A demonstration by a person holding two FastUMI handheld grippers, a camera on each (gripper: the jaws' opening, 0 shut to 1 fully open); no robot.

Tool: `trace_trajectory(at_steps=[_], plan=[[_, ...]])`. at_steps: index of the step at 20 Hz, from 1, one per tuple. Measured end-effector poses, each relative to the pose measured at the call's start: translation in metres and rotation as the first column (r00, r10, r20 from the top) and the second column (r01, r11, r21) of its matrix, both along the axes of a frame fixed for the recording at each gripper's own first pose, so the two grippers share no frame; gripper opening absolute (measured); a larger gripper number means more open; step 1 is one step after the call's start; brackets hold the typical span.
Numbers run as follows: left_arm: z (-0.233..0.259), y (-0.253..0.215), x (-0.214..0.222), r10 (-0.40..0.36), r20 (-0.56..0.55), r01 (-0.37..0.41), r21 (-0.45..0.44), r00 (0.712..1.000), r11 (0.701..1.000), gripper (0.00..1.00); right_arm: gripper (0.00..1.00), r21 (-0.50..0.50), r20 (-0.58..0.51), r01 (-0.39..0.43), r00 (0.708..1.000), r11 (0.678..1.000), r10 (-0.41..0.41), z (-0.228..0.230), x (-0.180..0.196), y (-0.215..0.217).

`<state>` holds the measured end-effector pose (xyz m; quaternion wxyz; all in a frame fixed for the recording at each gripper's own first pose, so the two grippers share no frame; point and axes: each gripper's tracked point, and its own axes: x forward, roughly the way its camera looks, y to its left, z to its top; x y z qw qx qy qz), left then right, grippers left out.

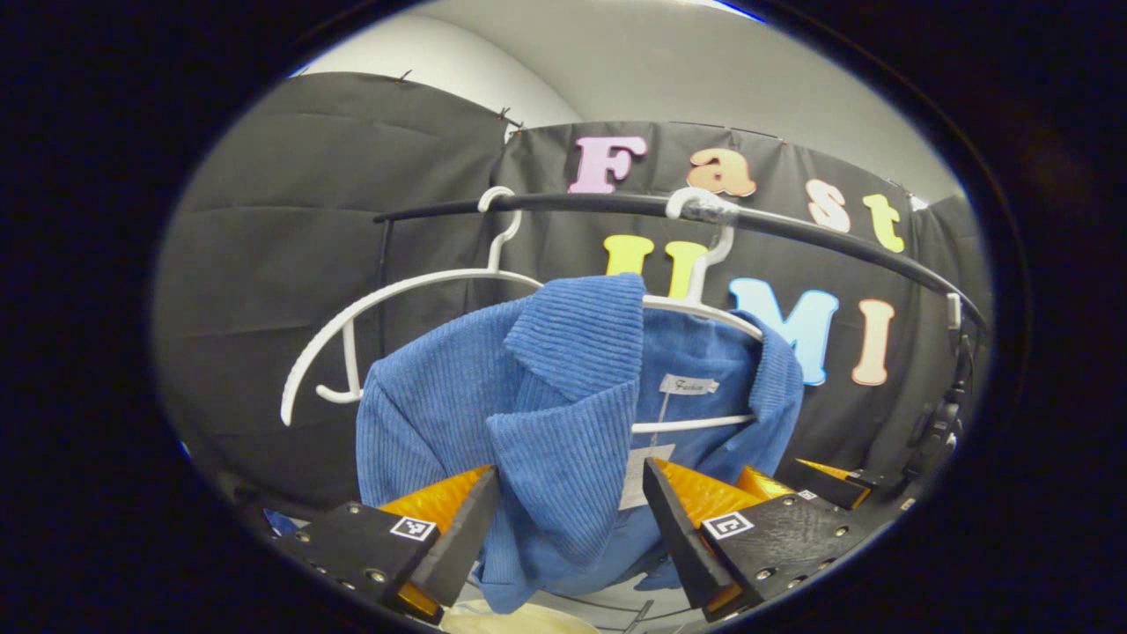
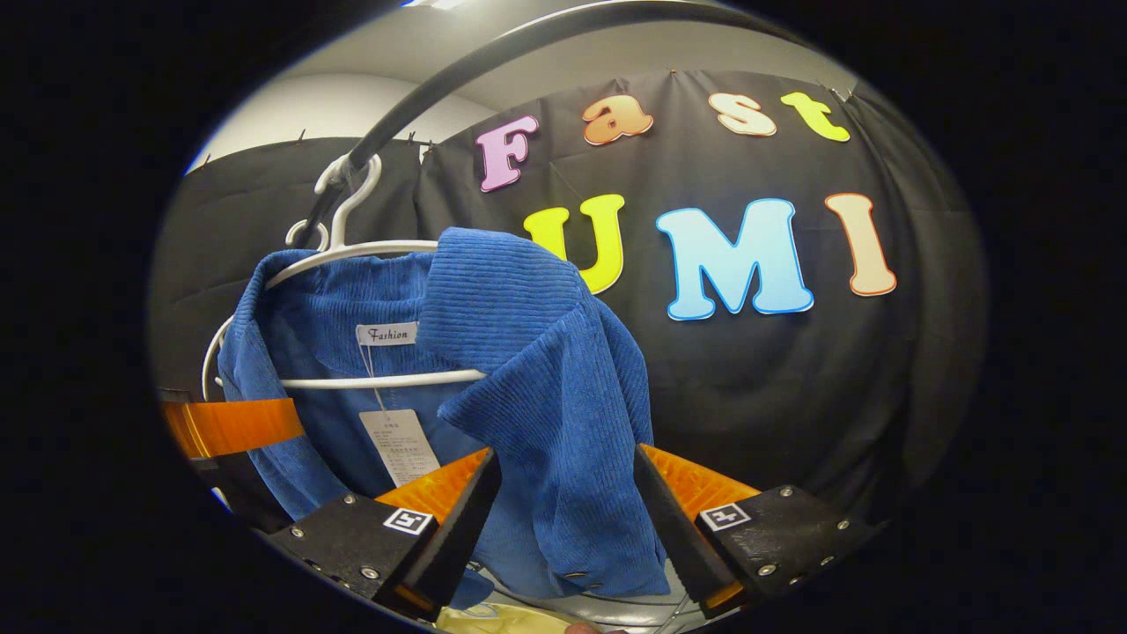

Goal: Grasp the clothes on the hanger with both hands and then place them into the laundry hamper below.

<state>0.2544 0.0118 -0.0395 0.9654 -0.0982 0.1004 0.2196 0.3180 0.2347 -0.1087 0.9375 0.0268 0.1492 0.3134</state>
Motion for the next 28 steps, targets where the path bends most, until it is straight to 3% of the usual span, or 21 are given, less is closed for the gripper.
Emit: trace_trajectory(at_steps=[2,3,4,8,9,11,12,13,15,16,17,18,20,22,28], plan=[[-0.007,0.004,0.006,0.026,0.002,-0.026,-0.039,1.0,0.999,0.93,0.94,-0.003,0.005,-0.007,1.0,1.0,0.007,-0.004,0.006,0.005],[-0.009,0.005,0.008,0.029,0.006,-0.028,-0.055,1.0,0.998,0.99,0.94,-0.009,0.0,-0.012,1.0,1.0,0.012,-0.008,0.009,0.007],[-0.009,0.005,0.011,0.03,0.011,-0.029,-0.06,0.999,0.998,0.93,0.94,-0.014,-0.011,-0.023,1.0,1.0,0.023,-0.012,0.011,0.01],[-0.014,0.012,0.016,0.049,-0.002,-0.049,-0.026,0.999,0.998,0.99,0.94,-0.029,-0.012,-0.016,1.0,0.999,0.016,-0.024,0.023,0.017],[-0.018,0.013,0.015,0.053,-0.01,-0.053,-0.032,0.999,0.998,0.89,0.94,-0.039,-0.01,-0.015,1.0,0.999,0.014,-0.028,0.026,0.018],[-0.019,0.015,0.016,0.055,-0.006,-0.056,-0.049,0.998,0.997,0.97,0.94,-0.066,0.006,-0.02,1.0,0.998,0.02,-0.029,0.031,0.021],[-0.018,0.019,0.015,0.07,-0.001,-0.069,-0.051,0.998,0.996,0.84,0.93,-0.066,0.022,-0.02,1.0,0.998,0.021,-0.025,0.033,0.021],[-0.017,0.021,0.013,0.08,0.003,-0.079,-0.051,0.997,0.996,0.7,0.89,-0.064,0.036,-0.021,0.999,0.998,0.023,-0.022,0.034,0.022],[-0.019,0.024,0.01,0.088,0.003,-0.088,-0.048,0.996,0.995,0.43,0.68,-0.065,0.056,-0.025,0.998,0.998,0.028,-0.017,0.036,0.026],[-0.018,0.023,0.012,0.074,0.01,-0.073,-0.056,0.997,0.996,0.29,0.48,-0.066,0.061,-0.035,0.997,0.997,0.039,-0.016,0.036,0.027],[-0.017,0.013,0.015,0.03,0.027,-0.028,-0.073,0.999,0.997,0.16,0.39,-0.062,0.067,-0.035,0.997,0.997,0.039,-0.016,0.036,0.027],[-0.015,0.005,0.017,-0.003,0.041,0.007,-0.083,0.999,0.996,0.17,0.16,-0.051,0.069,-0.029,0.997,0.998,0.032,-0.015,0.038,0.025],[-0.011,0.0,0.014,-0.046,0.062,0.051,-0.077,0.997,0.996,0.1,0.03,-0.014,0.044,-0.031,0.999,0.999,0.031,-0.014,0.035,0.022],[-0.006,-0.004,0.012,-0.084,0.111,0.096,-0.104,0.99,0.99,0.01,0.0,0.033,0.017,-0.034,0.999,0.999,0.034,-0.01,0.032,0.021],[0.017,-0.003,-0.009,-0.11,0.175,0.128,-0.097,0.978,0.987,0.06,0.0,0.056,0.03,-0.012,0.999,0.998,0.011,-0.003,0.025,0.011]])
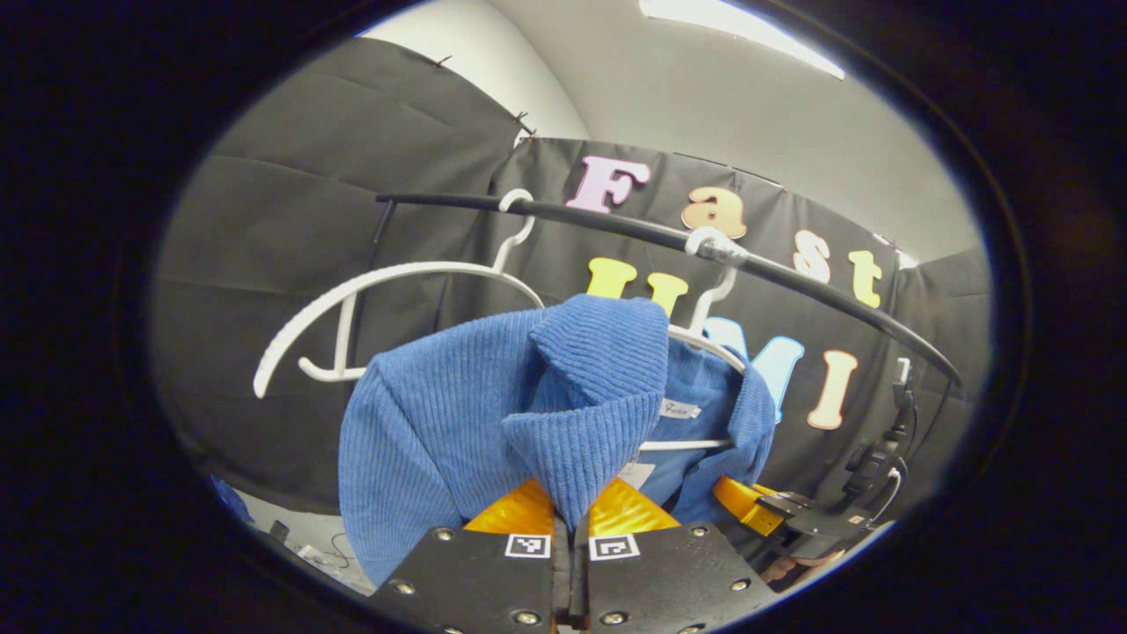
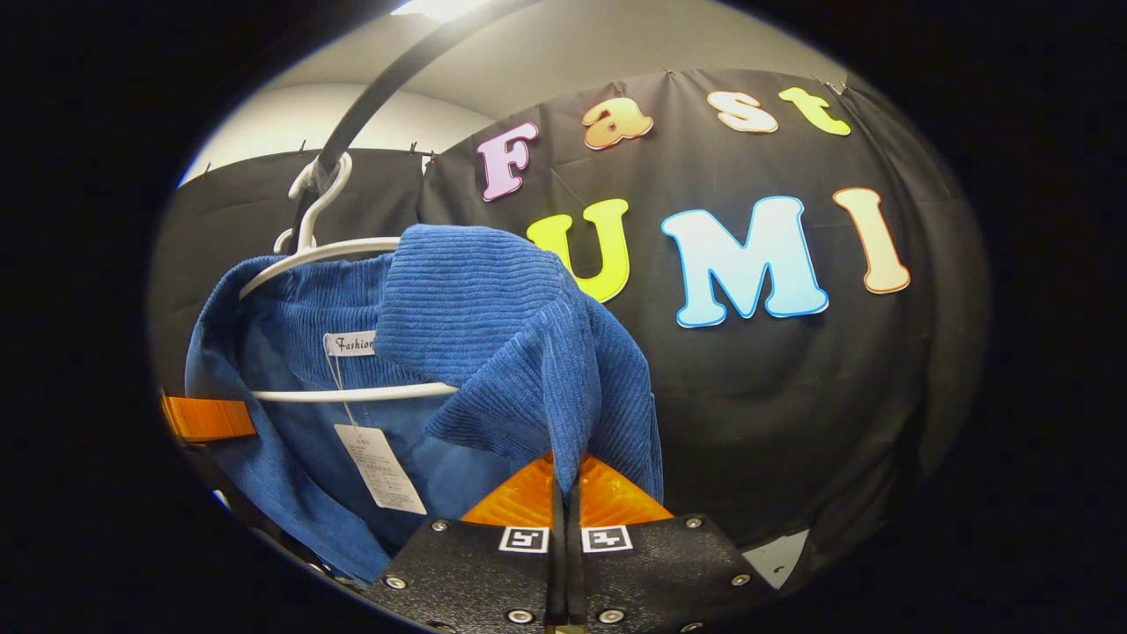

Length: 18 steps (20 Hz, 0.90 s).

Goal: Grasp the clothes on the hanger with both hands and then place them into the laundry hamper below.

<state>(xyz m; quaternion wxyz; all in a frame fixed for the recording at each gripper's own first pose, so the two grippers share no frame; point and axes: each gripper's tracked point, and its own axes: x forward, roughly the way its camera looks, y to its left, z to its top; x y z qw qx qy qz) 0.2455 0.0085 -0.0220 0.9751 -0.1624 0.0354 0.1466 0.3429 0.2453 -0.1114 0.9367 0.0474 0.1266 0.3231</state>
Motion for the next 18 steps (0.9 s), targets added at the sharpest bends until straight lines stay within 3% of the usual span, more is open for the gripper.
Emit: trace_trajectory(at_steps=[2,3,7,8,11,12,14,17,18], plan=[[0.014,-0.001,-0.01,-0.005,0.021,0.004,0.028,1.0,1.0,0.01,0.0,0.01,0.013,0.025,1.0,1.0,-0.025,0.005,0.003,-0.008],[0.02,0.0,-0.014,-0.004,0.033,0.002,0.034,0.999,0.999,0.06,0.0,0.014,0.022,0.041,0.999,0.999,-0.041,0.007,0.005,-0.012],[0.042,0.011,-0.026,0.022,0.07,-0.026,0.055,0.997,0.998,0.06,0.0,0.043,0.055,0.093,0.994,0.995,-0.095,0.02,0.016,-0.023],[0.048,0.016,-0.029,0.033,0.077,-0.038,0.068,0.997,0.997,0.01,0.0,0.049,0.062,0.106,0.992,0.993,-0.109,0.023,0.021,-0.025],[0.069,0.037,-0.039,0.076,0.11,-0.087,0.103,0.991,0.991,0.01,0.0,0.074,0.094,0.167,0.98,0.983,-0.174,0.03,0.039,-0.035],[0.076,0.046,-0.04,0.095,0.118,-0.109,0.117,0.988,0.987,0.05,0.0,0.083,0.09,0.18,0.978,0.98,-0.187,0.031,0.044,-0.035],[0.092,0.063,-0.053,0.127,0.134,-0.145,0.141,0.983,0.979,0.0,0.0,0.093,0.093,0.203,0.973,0.975,-0.211,0.031,0.051,-0.037],[0.102,0.089,-0.054,0.157,0.144,-0.18,0.16,0.977,0.971,0.01,0.0,0.105,0.106,0.232,0.964,0.967,-0.243,0.033,0.062,-0.04],[0.105,0.099,-0.054,0.175,0.149,-0.198,0.157,0.973,0.968,0.06,0.0,0.109,0.109,0.239,0.962,0.965,-0.251,0.034,0.066,-0.041]])
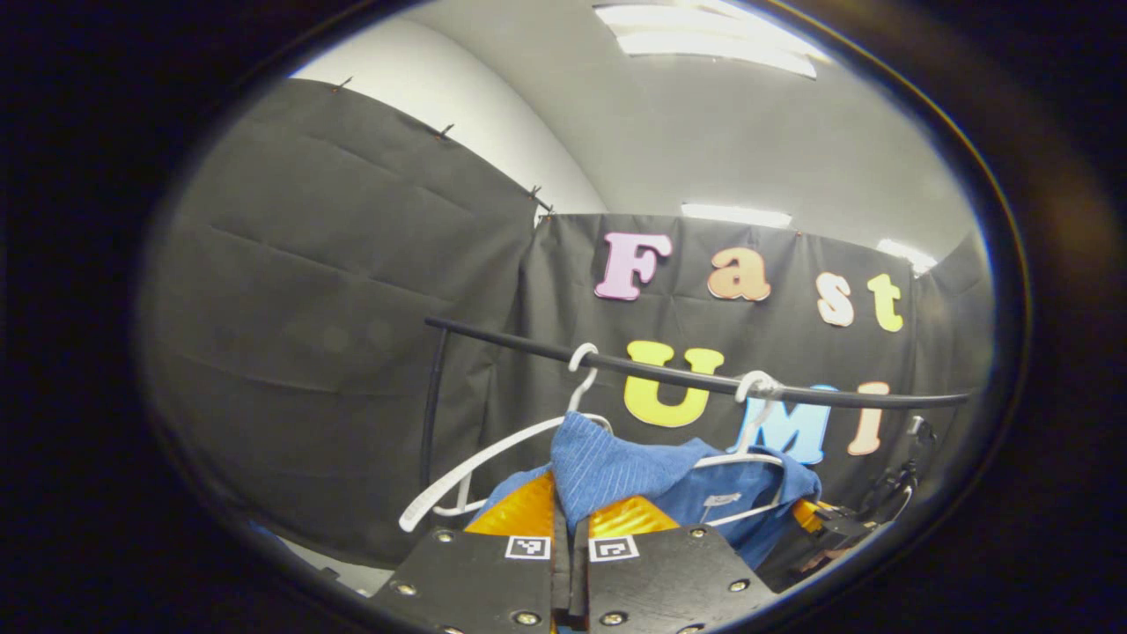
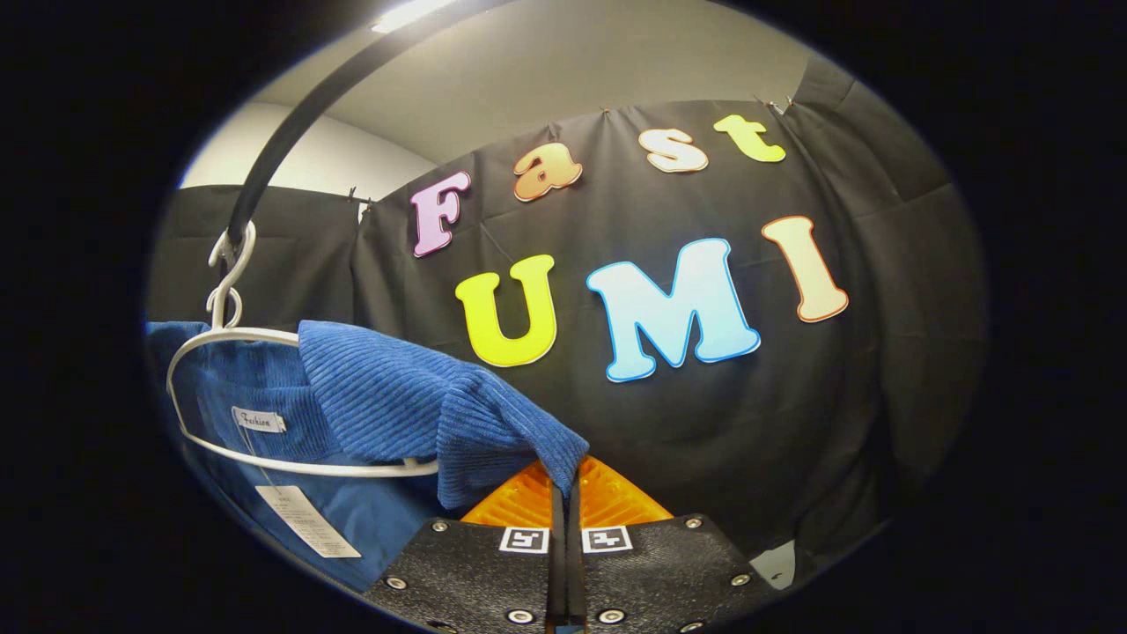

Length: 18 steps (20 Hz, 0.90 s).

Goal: Grasp the clothes on the hanger with both hands and then place them into the laundry hamper below.

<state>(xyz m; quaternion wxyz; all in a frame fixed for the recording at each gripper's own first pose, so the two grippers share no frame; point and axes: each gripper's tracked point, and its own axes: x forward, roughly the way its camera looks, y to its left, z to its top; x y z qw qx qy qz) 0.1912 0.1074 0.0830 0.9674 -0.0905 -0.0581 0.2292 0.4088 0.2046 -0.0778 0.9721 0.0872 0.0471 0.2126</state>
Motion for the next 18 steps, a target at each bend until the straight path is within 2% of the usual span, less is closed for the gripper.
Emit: trace_trajectory(at_steps=[4,6,7,8,9,12,13,18], plan=[[0.003,0.021,-0.005,0.024,-0.005,-0.024,0.006,1.0,1.0,0.06,0.0,0.012,0.018,0.01,1.0,1.0,-0.01,0.007,0.011,0.002],[-0.001,0.031,-0.003,0.033,-0.041,-0.031,0.054,0.999,0.998,0.05,0.0,0.013,0.032,0.008,0.999,1.0,-0.009,0.01,0.013,0.001],[-0.003,0.036,-0.004,0.04,-0.061,-0.035,0.087,0.997,0.996,0.0,0.0,0.019,0.04,0.008,0.999,1.0,-0.009,0.012,0.013,0.001],[-0.004,0.041,-0.003,0.041,-0.082,-0.033,0.102,0.996,0.994,0.0,0.0,0.021,0.049,0.008,0.999,1.0,-0.009,0.015,0.015,0.0],[-0.008,0.045,-0.003,0.034,-0.1,-0.024,0.103,0.994,0.994,0.05,0.0,0.017,0.057,0.009,0.998,1.0,-0.01,0.016,0.018,0.0],[-0.015,0.059,-0.002,0.016,-0.126,-0.005,0.087,0.992,0.996,0.06,0.0,0.014,0.075,-0.002,0.997,1.0,0.0,0.019,0.023,0.002],[-0.019,0.061,-0.001,0.011,-0.128,-0.001,0.076,0.992,0.997,0.01,0.0,0.008,0.083,0.0,0.997,1.0,-0.001,0.021,0.024,0.0],[-0.03,0.068,0.008,-0.012,-0.105,0.016,0.034,0.994,0.999,0.01,0.0,0.018,0.121,0.024,0.992,1.0,-0.027,0.03,0.028,-0.002]])
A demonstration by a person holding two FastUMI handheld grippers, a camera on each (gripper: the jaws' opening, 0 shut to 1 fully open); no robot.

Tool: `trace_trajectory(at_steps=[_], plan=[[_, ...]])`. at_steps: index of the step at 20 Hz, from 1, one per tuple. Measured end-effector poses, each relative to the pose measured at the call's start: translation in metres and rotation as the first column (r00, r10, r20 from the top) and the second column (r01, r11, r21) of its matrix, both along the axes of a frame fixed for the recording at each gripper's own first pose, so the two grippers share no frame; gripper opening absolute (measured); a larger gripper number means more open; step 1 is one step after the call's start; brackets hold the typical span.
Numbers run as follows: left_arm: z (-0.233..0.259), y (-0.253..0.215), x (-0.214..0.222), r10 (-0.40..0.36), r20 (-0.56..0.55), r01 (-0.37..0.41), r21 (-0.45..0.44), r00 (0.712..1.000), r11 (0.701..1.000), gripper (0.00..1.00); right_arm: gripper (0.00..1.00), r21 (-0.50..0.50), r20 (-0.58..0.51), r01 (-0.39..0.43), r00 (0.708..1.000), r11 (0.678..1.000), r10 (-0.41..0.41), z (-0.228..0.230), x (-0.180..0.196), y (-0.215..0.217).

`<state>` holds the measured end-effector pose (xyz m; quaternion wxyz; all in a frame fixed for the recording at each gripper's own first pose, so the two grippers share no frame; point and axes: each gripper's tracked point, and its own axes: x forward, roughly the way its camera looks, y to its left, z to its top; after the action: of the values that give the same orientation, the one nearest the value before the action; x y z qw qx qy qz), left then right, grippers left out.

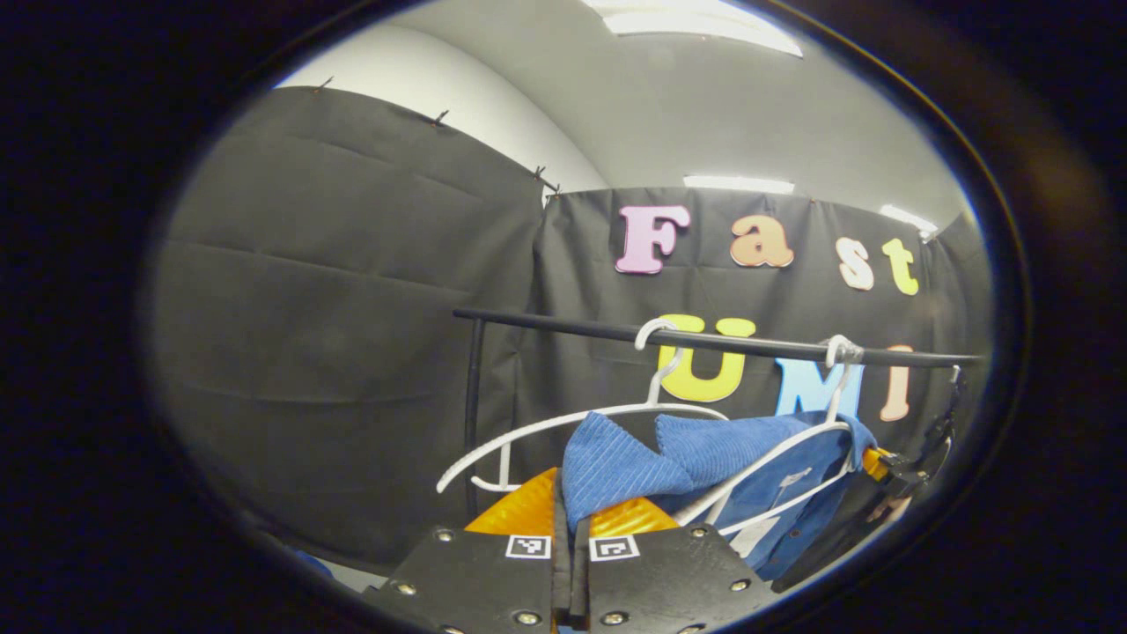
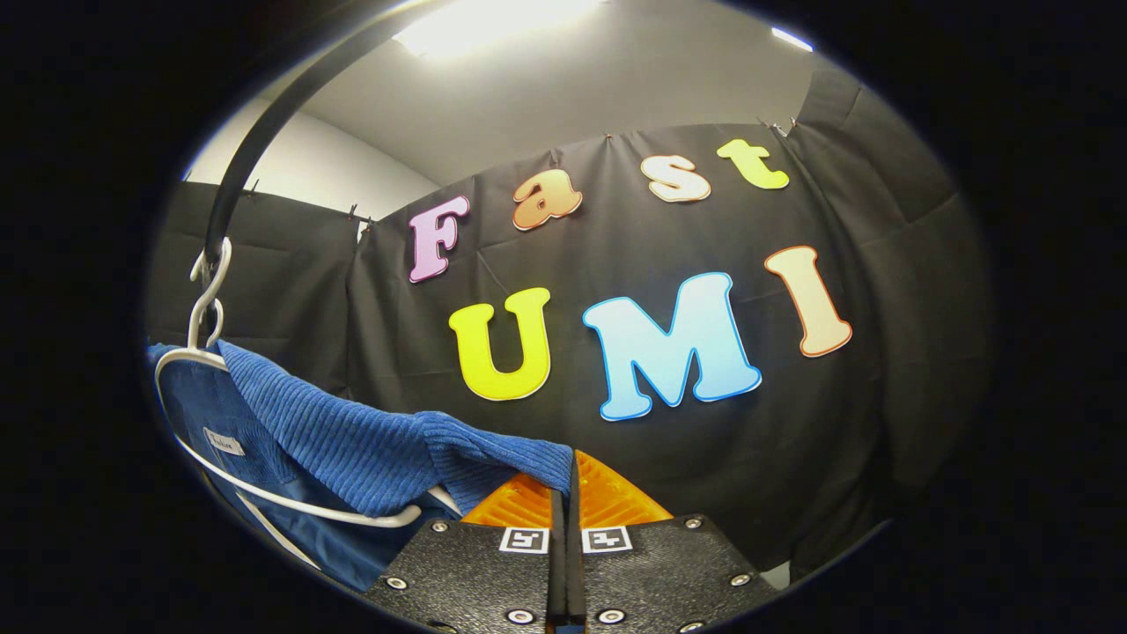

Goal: Grasp the clothes on the hanger with both hands and then place them into the laundry hamper below.

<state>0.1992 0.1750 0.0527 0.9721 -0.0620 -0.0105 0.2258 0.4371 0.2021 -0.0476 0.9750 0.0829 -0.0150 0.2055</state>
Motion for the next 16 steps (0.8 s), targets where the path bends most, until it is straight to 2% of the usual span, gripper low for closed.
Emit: trace_trajectory(at_steps=[3,5,14,15,16], plan=[[-0.016,0.001,0.007,-0.033,-0.002,0.033,-0.015,0.999,0.999,0.01,0.0,-0.004,0.036,0.021,0.999,1.0,-0.021,0.005,0.002,-0.004],[-0.026,0.003,0.008,-0.04,-0.014,0.04,0.014,0.999,0.999,0.01,0.0,-0.014,0.052,0.028,0.998,0.999,-0.028,0.004,0.003,-0.003],[-0.066,-0.004,0.007,-0.081,-0.029,0.08,-0.028,0.996,0.996,0.01,0.0,-0.1,0.056,0.056,0.997,0.993,-0.051,-0.021,0.005,-0.008],[-0.073,-0.006,0.007,-0.084,-0.039,0.083,-0.027,0.996,0.996,0.04,0.0,-0.108,0.047,0.06,0.997,0.992,-0.055,-0.026,0.004,-0.009],[-0.079,-0.009,0.007,-0.088,-0.048,0.087,-0.026,0.995,0.996,0.01,0.0,-0.111,0.039,0.063,0.998,0.992,-0.059,-0.031,0.003,-0.011]])
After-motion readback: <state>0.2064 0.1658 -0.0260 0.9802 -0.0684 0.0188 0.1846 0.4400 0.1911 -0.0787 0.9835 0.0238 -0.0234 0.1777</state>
